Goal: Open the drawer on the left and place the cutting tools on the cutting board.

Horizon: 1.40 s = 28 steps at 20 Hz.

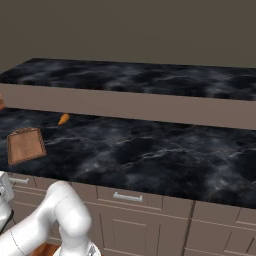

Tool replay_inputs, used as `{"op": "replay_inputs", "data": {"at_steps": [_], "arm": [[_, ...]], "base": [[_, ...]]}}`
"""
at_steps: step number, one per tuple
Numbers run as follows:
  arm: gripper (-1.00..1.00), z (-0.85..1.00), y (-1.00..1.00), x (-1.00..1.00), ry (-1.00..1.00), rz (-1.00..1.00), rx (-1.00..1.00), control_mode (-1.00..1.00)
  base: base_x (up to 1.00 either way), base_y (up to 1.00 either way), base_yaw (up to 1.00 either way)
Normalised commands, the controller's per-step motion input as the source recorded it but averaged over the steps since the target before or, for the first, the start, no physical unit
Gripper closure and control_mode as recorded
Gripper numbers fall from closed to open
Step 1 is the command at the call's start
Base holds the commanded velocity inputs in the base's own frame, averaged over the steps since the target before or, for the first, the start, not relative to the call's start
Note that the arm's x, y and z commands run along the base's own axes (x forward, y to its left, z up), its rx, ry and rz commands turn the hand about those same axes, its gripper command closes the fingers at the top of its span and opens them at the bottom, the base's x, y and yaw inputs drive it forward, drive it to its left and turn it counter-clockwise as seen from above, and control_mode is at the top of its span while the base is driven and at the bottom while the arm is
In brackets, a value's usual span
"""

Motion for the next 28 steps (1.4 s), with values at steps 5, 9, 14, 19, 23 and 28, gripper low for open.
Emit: {"op": "replay_inputs", "data": {"at_steps": [5,9,14,19,23,28], "arm": [[1.0,-0.06,0.15,0.0,-0.03,0.03,-0.02,-1.0],[1.0,0.0,0.25,-0.21,-0.09,0.05,-0.03,-1.0],[1.0,0.0,0.3,-0.64,-0.14,0.06,-0.03,-1.0],[1.0,0.0,0.33,-0.97,-0.13,0.07,-0.01,-1.0],[1.0,0.08,0.36,-1.0,-0.02,0.08,0.0,-1.0],[1.0,0.17,0.4,-1.0,0.03,0.08,0.0,-1.0]], "base": [[0.0,0.0,0.0],[0.0,0.0,0.0],[0.0,0.0,0.0],[0.0,0.0,0.0],[0.0,0.0,0.0],[0.0,0.0,0.0]]}}
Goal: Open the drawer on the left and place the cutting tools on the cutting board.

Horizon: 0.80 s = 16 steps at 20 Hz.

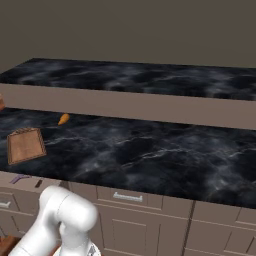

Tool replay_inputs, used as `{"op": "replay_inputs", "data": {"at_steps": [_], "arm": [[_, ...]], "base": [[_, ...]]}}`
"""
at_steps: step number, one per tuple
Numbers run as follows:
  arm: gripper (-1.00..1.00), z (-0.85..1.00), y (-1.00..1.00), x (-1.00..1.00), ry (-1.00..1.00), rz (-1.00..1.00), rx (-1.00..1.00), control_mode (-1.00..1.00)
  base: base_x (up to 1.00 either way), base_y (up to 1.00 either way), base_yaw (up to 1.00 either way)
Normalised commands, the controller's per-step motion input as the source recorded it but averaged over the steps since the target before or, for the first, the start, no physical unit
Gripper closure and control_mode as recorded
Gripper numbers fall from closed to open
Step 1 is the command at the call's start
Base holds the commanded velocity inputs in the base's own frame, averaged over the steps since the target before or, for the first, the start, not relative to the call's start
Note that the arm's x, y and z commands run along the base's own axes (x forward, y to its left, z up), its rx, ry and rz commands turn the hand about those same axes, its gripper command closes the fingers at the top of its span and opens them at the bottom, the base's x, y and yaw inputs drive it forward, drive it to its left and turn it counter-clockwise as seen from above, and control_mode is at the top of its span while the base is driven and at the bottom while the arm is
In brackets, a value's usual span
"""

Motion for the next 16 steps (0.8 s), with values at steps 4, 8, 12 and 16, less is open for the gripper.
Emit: {"op": "replay_inputs", "data": {"at_steps": [4,8,12,16], "arm": [[1.0,0.22,0.4,-1.0,0.1,0.06,0.0,-1.0],[1.0,0.18,0.35,-1.0,0.13,0.05,0.01,-1.0],[1.0,0.11,0.31,-1.0,0.15,0.03,0.02,-1.0],[1.0,0.09,0.31,-1.0,0.17,0.02,0.02,-1.0]], "base": [[0.0,0.0,0.0],[0.0,0.0,0.0],[0.0,0.0,0.0],[0.0,0.0,0.0]]}}
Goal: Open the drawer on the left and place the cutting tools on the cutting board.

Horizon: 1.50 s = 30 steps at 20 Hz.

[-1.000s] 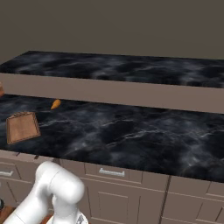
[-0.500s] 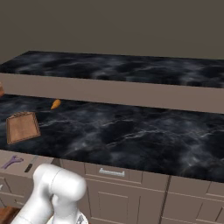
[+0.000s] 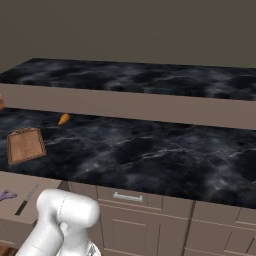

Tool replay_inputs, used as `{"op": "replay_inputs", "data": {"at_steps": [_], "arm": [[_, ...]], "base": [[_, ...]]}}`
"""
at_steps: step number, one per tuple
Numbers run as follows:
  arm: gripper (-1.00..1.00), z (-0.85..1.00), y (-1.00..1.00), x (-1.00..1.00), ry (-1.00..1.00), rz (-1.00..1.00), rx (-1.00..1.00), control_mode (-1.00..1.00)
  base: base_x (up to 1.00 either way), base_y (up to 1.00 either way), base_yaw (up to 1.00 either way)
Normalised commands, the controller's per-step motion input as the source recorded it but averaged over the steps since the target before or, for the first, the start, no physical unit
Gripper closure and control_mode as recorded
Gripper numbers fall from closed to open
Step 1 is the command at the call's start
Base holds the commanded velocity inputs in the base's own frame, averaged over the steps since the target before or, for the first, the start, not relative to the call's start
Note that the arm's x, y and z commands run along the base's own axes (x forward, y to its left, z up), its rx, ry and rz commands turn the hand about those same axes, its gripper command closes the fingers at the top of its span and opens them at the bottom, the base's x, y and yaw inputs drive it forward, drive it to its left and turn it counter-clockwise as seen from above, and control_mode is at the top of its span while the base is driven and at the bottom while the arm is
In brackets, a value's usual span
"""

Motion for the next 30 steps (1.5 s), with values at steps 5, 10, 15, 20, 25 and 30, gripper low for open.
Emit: {"op": "replay_inputs", "data": {"at_steps": [5,10,15,20,25,30], "arm": [[1.0,0.05,0.33,-0.92,0.2,0.01,0.01,-1.0],[-1.0,0.03,0.23,-0.17,0.34,0.0,0.0,-1.0],[-1.0,0.23,0.0,0.0,0.56,0.0,0.1,-1.0],[-1.0,0.44,0.0,-0.11,0.63,0.03,0.18,-1.0],[-1.0,0.62,0.0,-0.51,0.55,0.04,0.21,-1.0],[-1.0,0.76,0.0,-0.94,0.42,0.06,0.2,-1.0]], "base": [[0.0,0.0,0.0],[0.0,0.0,0.0],[0.0,0.0,0.0],[0.0,0.0,0.0],[0.0,0.0,0.0],[0.0,0.0,0.0]]}}
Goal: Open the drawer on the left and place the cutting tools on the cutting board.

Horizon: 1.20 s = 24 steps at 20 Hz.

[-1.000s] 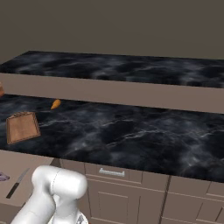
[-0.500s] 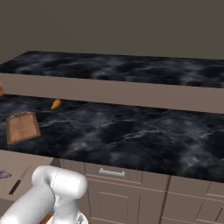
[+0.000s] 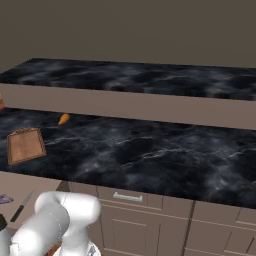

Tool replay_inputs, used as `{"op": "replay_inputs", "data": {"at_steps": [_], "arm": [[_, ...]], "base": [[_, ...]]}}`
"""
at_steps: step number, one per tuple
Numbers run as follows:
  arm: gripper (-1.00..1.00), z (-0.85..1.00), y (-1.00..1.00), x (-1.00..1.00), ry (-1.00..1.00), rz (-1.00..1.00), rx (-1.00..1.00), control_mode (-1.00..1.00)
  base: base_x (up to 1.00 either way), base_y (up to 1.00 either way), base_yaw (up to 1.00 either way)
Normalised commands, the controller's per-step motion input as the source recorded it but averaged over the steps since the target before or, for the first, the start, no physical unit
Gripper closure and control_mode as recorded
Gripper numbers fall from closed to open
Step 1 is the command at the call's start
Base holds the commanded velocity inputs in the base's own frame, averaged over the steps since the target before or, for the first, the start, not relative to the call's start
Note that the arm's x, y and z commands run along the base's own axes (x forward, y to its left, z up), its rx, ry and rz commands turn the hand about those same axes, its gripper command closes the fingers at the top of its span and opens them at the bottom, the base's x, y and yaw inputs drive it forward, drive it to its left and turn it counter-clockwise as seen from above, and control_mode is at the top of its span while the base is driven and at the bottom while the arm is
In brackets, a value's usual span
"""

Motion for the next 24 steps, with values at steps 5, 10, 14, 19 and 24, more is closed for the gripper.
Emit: {"op": "replay_inputs", "data": {"at_steps": [5,10,14,19,24], "arm": [[-1.0,0.98,0.0,-0.69,0.35,0.05,0.19,-1.0],[-1.0,1.0,0.0,-0.13,0.37,0.03,0.19,-1.0],[-1.0,1.0,0.0,0.05,0.5,0.05,0.22,-1.0],[-1.0,0.99,0.0,0.14,0.5,0.05,0.2,-1.0],[-1.0,0.91,0.0,0.05,0.44,0.01,0.14,-1.0]], "base": [[0.0,0.0,0.0],[0.0,0.0,0.0],[0.0,0.0,0.0],[0.0,0.0,0.0],[0.0,0.0,0.0]]}}
